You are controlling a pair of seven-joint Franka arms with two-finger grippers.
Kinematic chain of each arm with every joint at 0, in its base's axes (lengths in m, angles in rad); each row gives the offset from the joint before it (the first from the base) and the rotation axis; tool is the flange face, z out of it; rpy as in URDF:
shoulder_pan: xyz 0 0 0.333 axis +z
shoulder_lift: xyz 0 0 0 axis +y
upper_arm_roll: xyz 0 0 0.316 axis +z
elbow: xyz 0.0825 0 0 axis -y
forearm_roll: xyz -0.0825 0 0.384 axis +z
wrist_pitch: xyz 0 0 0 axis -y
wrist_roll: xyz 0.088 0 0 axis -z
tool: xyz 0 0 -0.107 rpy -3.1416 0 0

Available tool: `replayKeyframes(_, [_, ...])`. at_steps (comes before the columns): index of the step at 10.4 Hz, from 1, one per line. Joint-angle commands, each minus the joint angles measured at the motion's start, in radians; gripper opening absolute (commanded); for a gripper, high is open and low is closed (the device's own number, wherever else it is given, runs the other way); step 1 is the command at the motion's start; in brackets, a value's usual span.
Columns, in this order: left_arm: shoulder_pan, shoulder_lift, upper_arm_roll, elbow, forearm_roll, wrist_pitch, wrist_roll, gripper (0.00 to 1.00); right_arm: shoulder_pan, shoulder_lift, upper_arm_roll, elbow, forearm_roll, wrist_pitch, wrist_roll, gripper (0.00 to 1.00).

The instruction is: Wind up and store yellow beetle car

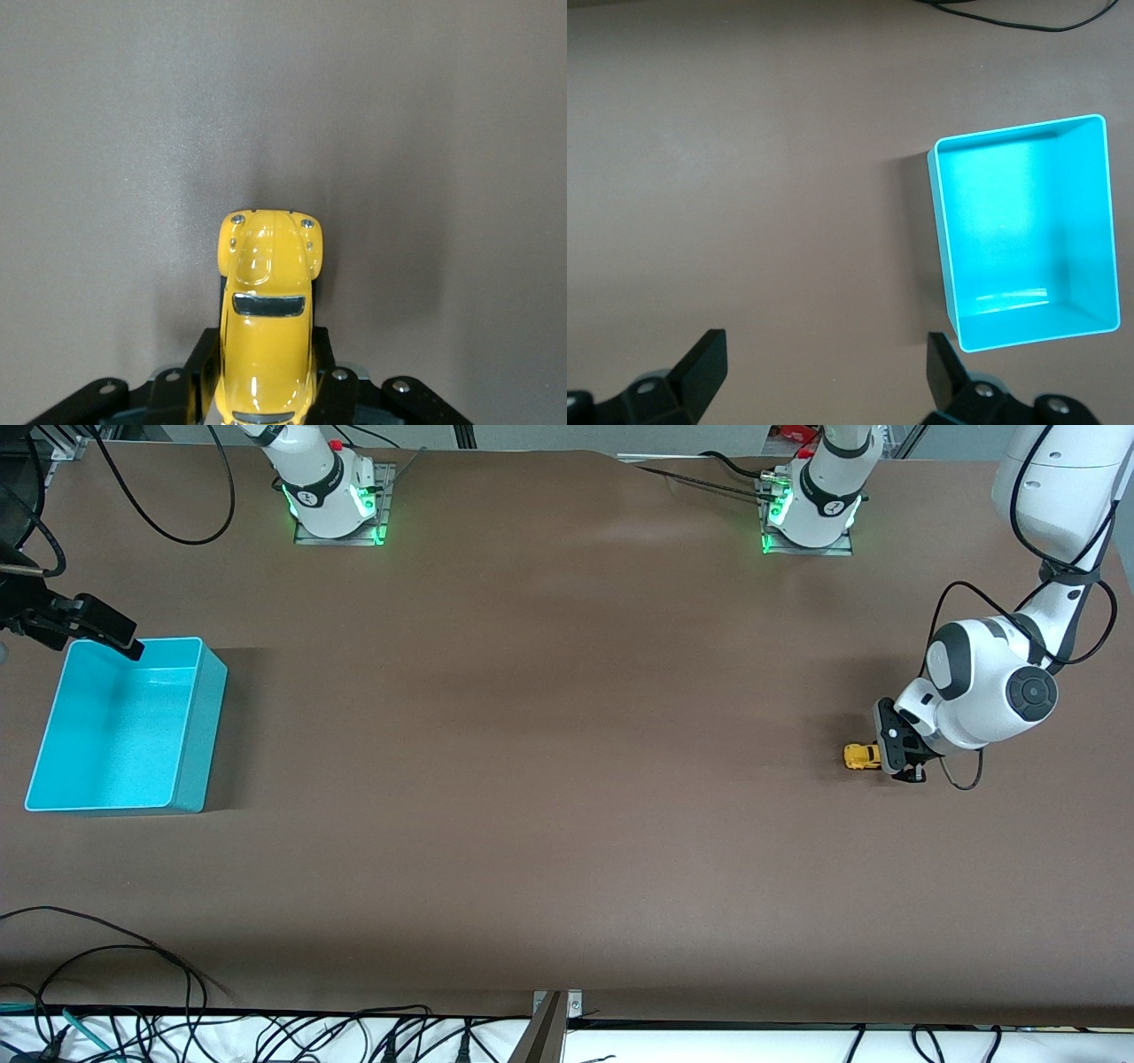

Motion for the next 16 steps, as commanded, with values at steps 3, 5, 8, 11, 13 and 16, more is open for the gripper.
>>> replayKeyframes(3, [0.03, 0.036, 0.048, 0.017, -0.03, 0.006, 0.115, 0.0, -0.006, 0.003, 0.002, 0.022, 0.009, -0.018, -0.001, 1.0])
replayKeyframes(5, [0.044, 0.056, 0.069, 0.034, -0.03, 0.006, 0.158, 0.0, -0.006, 0.003, 0.002, 0.022, 0.009, -0.018, -0.001, 1.0])
replayKeyframes(8, [0.069, 0.08, 0.093, 0.035, -0.03, 0.065, 0.207, 0.0, -0.006, 0.003, 0.002, 0.022, 0.009, -0.018, -0.001, 1.0])
replayKeyframes(11, [0.069, 0.1, 0.142, 0.035, -0.029, 0.098, 0.213, 0.0, -0.006, 0.003, 0.002, 0.022, 0.009, -0.018, -0.001, 1.0])
replayKeyframes(13, [0.069, 0.105, 0.142, 0.055, -0.03, 0.098, 0.212, 0.0, -0.006, 0.003, 0.003, 0.022, 0.009, -0.018, -0.001, 1.0])
replayKeyframes(16, [0.066, 0.091, 0.135, 0.103, -0.041, 0.081, 0.205, 0.99, -0.006, 0.003, 0.002, 0.022, 0.009, -0.018, -0.001, 1.0])
